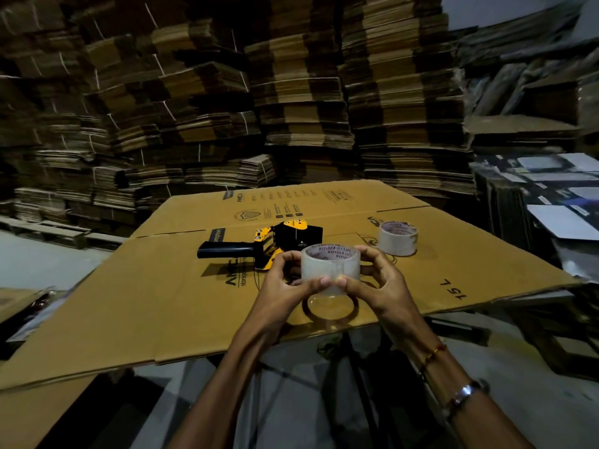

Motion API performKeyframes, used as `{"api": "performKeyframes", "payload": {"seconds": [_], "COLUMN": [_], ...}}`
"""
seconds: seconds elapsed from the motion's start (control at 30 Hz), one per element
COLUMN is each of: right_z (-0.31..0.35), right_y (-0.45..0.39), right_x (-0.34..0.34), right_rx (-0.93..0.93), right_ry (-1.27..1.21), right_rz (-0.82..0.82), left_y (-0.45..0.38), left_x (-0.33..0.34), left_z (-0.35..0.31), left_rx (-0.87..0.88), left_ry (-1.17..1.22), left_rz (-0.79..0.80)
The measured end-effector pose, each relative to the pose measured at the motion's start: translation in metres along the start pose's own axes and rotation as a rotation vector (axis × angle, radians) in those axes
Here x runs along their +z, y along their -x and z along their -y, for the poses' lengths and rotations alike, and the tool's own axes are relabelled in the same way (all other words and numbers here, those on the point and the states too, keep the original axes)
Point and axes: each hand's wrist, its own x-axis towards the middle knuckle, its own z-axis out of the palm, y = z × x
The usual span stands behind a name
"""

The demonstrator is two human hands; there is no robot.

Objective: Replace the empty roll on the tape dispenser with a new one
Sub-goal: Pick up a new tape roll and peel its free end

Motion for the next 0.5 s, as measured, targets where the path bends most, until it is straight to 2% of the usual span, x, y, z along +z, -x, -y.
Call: {"api": "performKeyframes", "payload": {"seconds": [0.2,0.4,0.5], "right_z": [-0.004,-0.006,-0.005], "right_y": [0.0,-0.001,-0.001], "right_x": [0.002,-0.005,-0.004], "right_rx": [-0.007,-0.01,-0.005], "right_ry": [0.004,0.007,0.01], "right_rz": [0.02,0.073,0.063], "left_y": [0.0,-0.005,-0.007], "left_x": [-0.003,-0.008,-0.011], "left_z": [0.005,0.005,0.008], "left_rx": [0.01,-0.064,-0.085], "left_ry": [0.028,0.109,0.149], "left_rz": [-0.059,0.105,0.129]}}
